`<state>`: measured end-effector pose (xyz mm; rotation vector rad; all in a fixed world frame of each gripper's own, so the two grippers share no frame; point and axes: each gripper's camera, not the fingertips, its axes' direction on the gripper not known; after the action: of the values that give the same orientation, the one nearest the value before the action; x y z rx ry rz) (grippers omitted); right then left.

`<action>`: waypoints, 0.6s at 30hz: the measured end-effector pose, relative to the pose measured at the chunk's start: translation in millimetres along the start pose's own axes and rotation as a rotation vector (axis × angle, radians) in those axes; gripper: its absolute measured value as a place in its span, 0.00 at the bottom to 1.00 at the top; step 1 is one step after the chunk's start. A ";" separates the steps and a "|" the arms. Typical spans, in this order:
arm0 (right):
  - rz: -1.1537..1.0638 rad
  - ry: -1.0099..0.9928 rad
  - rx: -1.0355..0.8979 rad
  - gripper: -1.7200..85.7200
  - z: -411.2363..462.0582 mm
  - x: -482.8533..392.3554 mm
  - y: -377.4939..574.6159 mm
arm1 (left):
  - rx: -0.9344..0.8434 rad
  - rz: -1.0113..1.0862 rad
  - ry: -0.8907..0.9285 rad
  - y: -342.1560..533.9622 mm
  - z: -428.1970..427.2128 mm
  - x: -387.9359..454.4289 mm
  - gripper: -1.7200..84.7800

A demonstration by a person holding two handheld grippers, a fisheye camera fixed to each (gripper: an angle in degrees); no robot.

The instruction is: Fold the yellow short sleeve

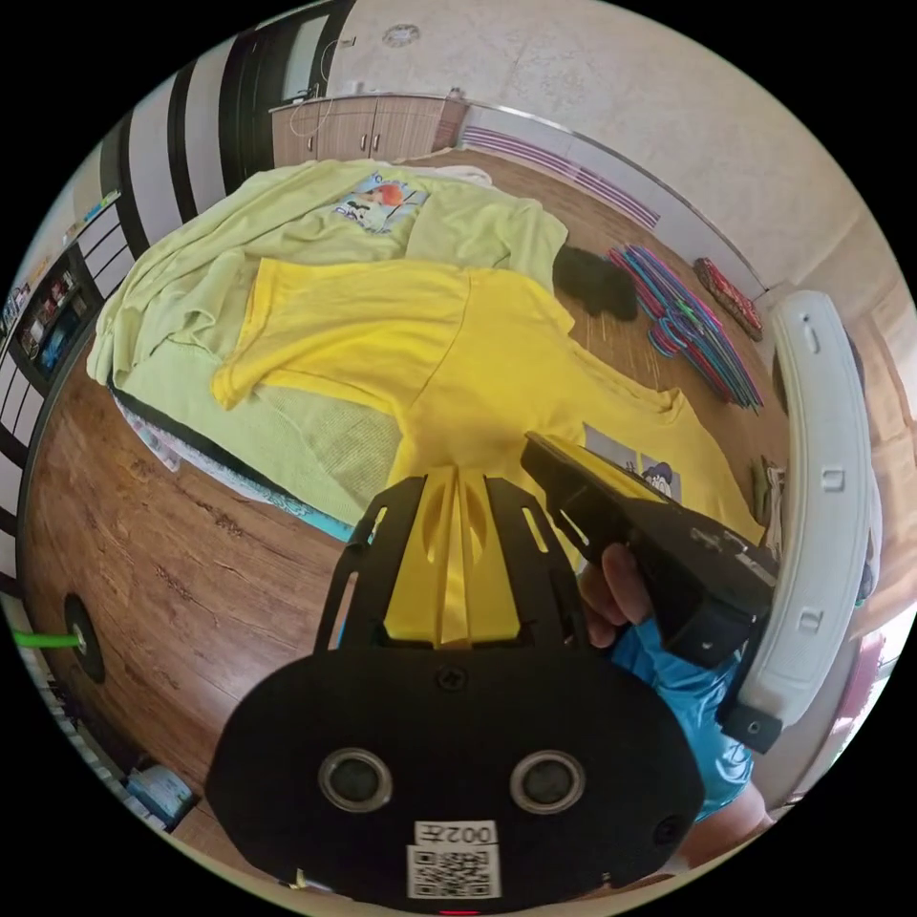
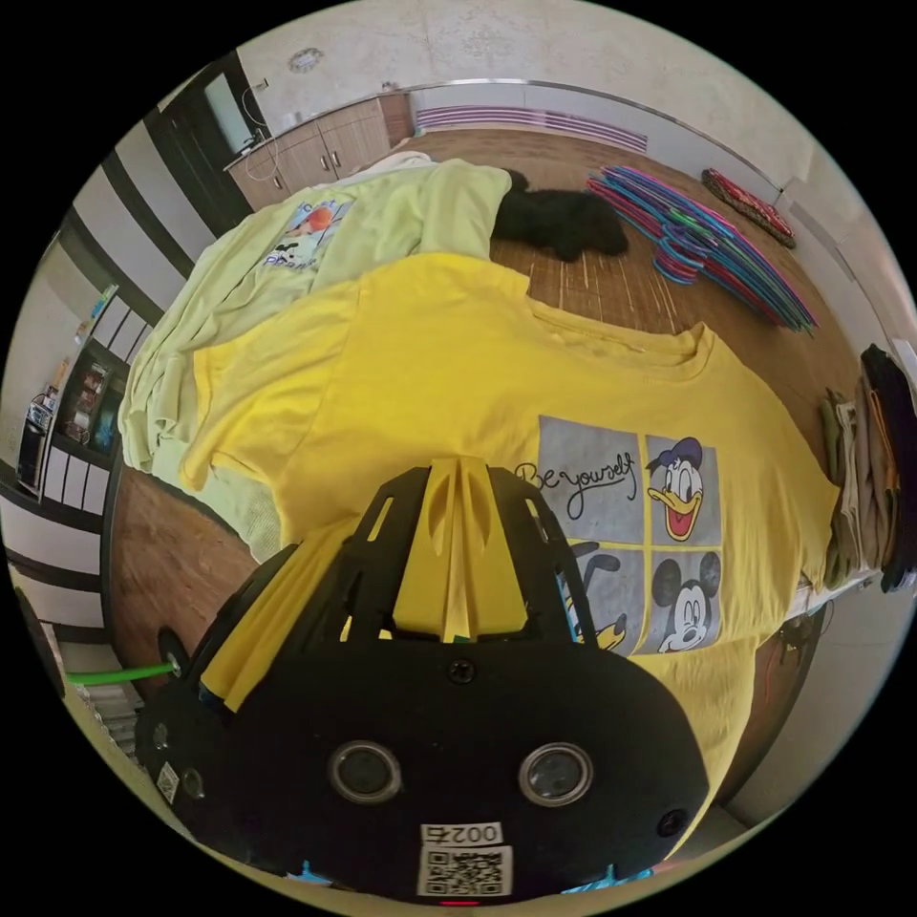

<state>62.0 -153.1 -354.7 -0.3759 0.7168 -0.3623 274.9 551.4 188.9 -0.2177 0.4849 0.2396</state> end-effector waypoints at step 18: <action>0.068 -0.041 -0.009 0.01 -17.8 -9.3 -29.5 | -0.070 -0.080 0.029 29.2 59.8 -11.3 0.01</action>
<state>37.6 -178.5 -348.5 -0.3651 0.6899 -0.2868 283.0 592.8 241.6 -0.3084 0.4955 0.1755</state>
